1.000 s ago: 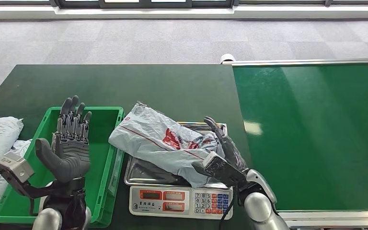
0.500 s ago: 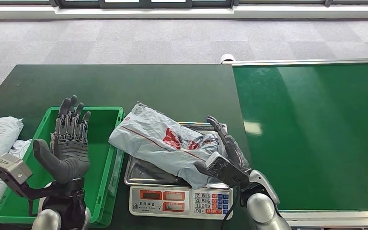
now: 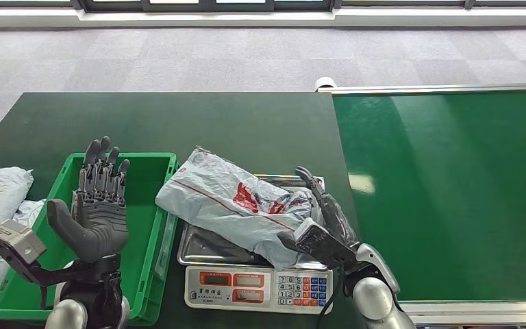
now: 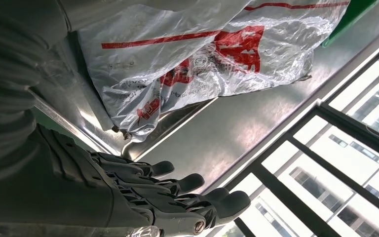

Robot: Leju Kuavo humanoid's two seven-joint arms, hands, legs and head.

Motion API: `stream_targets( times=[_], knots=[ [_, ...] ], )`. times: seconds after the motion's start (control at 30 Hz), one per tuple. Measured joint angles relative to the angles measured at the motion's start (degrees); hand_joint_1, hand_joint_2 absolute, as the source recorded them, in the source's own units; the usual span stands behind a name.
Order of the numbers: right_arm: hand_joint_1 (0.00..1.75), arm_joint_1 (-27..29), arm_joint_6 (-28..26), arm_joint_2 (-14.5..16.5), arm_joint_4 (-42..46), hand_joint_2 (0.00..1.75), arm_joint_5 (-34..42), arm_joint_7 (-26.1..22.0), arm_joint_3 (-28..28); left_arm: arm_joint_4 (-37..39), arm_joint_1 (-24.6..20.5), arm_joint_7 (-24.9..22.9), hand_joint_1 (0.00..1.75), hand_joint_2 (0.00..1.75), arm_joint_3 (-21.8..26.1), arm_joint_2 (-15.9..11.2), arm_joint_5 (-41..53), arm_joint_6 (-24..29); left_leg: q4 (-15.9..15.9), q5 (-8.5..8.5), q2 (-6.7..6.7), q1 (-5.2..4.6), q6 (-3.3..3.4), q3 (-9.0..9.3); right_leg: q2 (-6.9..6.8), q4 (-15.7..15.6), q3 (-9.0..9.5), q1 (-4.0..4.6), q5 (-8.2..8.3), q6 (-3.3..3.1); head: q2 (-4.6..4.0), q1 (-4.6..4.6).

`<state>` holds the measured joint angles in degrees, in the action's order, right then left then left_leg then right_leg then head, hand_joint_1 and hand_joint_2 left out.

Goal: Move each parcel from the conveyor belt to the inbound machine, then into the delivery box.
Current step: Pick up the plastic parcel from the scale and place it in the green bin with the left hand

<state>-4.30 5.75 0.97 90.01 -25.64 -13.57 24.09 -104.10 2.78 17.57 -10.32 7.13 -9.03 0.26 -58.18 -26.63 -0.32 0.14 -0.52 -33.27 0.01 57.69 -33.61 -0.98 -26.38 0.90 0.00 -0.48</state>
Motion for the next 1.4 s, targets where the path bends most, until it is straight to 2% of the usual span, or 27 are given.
stream_targets(
  times=[1.03,1.17,1.2,1.27,1.33,1.4],
  knots=[
    [0.0,0.0,0.0,0.0,0.0,1.75,0.0,0.0,0.0,-0.1,0.0,0.0,0.0,0.0,0.0,0.0,0.0,0.0,0.0,0.0,0.0,0.0,0.0,0.0,0.0,0.0,0.0,0.0,0.0,0.0,0.0,0.0],
    [0.0,0.1,0.2,0.0,0.2,1.75,0.8,-0.7,-0.1,0.0,-0.2,-0.7,0.0,1.75,-0.1,-0.1,0.8,-0.6,0.0,0.0,0.0,-0.01,0.0,0.04,0.0,0.0,-0.09,0.0,0.0,0.0,0.0,-0.01],
    [0.0,0.5,0.7,0.1,1.0,1.75,2.9,-2.4,-0.6,0.7,-1.3,-2.1,0.0,1.75,-0.5,-0.6,2.8,-2.1,-0.1,0.03,-0.04,-0.03,0.03,0.04,-0.06,-0.1,-0.25,-0.01,0.0,0.02,0.0,-0.01],
    [0.0,1.9,3.5,0.5,6.0,1.75,12.8,-8.2,-3.4,7.5,-8.5,-4.9,0.0,1.75,-3.8,-1.9,13.1,-6.6,-0.2,0.3,-0.6,-0.07,0.14,-0.25,-0.67,-0.1,-0.53,-0.02,0.02,0.06,0.0,-0.04],
    [0.0,2.5,7.7,1.5,13.5,1.75,26.7,-12.0,-8.2,19.5,-19.2,-4.9,0.0,1.75,-10.9,-2.8,31.7,-8.6,-0.1,0.6,-1.15,-0.06,0.17,-0.62,-1.26,0.0,-0.58,-0.03,0.19,0.0,0.0,-0.04],
    [0.0,2.3,11.0,2.5,18.8,1.75,34.9,-11.9,-12.8,29.3,-26.2,-2.9,0.0,1.75,-18.7,-3.2,49.3,-7.5,-0.1,0.63,-0.75,-0.05,0.09,-0.62,-0.81,0.0,-0.41,-0.05,0.49,-0.06,0.0,-0.01]
  ],
)
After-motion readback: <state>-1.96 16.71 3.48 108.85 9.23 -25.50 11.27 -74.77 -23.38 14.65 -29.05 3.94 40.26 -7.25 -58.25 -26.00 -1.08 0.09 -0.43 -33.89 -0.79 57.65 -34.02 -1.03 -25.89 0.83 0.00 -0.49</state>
